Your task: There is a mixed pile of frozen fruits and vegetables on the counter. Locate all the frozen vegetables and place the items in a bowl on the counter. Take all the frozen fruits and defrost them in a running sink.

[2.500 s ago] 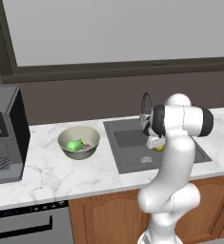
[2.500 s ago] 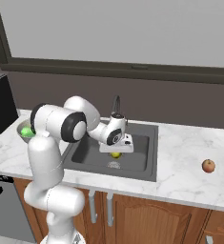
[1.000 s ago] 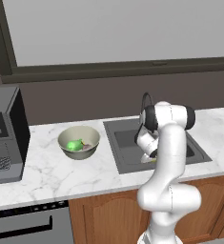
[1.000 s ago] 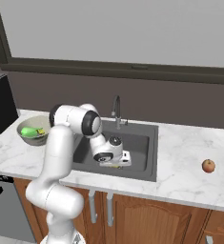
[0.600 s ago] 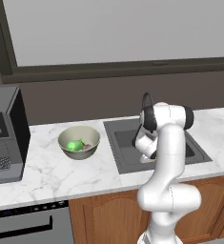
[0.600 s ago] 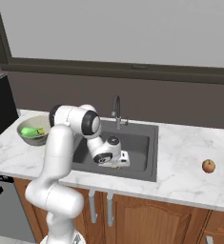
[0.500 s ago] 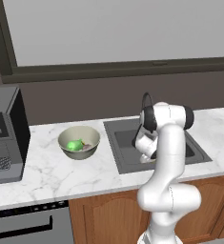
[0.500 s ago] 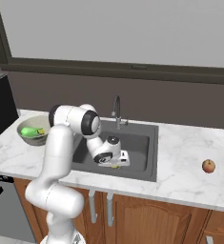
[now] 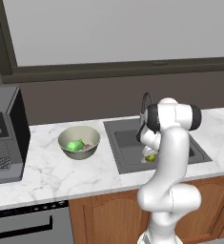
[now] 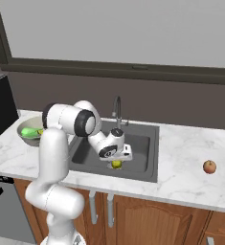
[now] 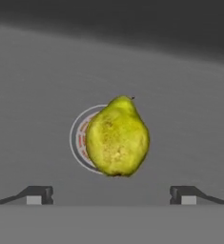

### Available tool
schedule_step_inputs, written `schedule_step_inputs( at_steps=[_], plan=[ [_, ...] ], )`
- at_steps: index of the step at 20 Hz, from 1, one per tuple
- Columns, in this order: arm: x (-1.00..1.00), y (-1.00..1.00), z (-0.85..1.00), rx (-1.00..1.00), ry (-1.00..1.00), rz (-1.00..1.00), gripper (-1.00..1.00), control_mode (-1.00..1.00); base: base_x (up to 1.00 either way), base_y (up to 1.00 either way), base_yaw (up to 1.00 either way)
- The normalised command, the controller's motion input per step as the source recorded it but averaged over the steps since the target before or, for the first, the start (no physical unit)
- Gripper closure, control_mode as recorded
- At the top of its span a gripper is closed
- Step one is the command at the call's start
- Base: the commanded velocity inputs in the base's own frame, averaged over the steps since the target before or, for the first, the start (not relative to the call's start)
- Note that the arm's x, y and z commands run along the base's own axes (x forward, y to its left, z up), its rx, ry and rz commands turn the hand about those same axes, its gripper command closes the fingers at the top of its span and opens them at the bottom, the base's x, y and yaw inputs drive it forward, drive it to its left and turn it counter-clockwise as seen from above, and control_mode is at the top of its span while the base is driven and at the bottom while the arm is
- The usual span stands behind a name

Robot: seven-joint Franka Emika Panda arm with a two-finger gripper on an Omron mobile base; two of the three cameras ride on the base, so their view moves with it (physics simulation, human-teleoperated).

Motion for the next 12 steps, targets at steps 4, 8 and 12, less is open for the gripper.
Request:
schedule_step_inputs(
  at_steps=[4,8,12],
  plan=[
    [-0.11,-0.06,0.60,0.02,0.02,0.00,-1.00,-1.00,0.00,0.00,0.00],
    [-0.20,-0.13,0.53,0.01,0.00,0.00,-1.00,-1.00,0.00,0.00,0.00],
    [-0.31,-0.28,0.38,0.02,-0.03,0.00,-1.00,-1.00,0.00,0.00,0.00]
  ],
)
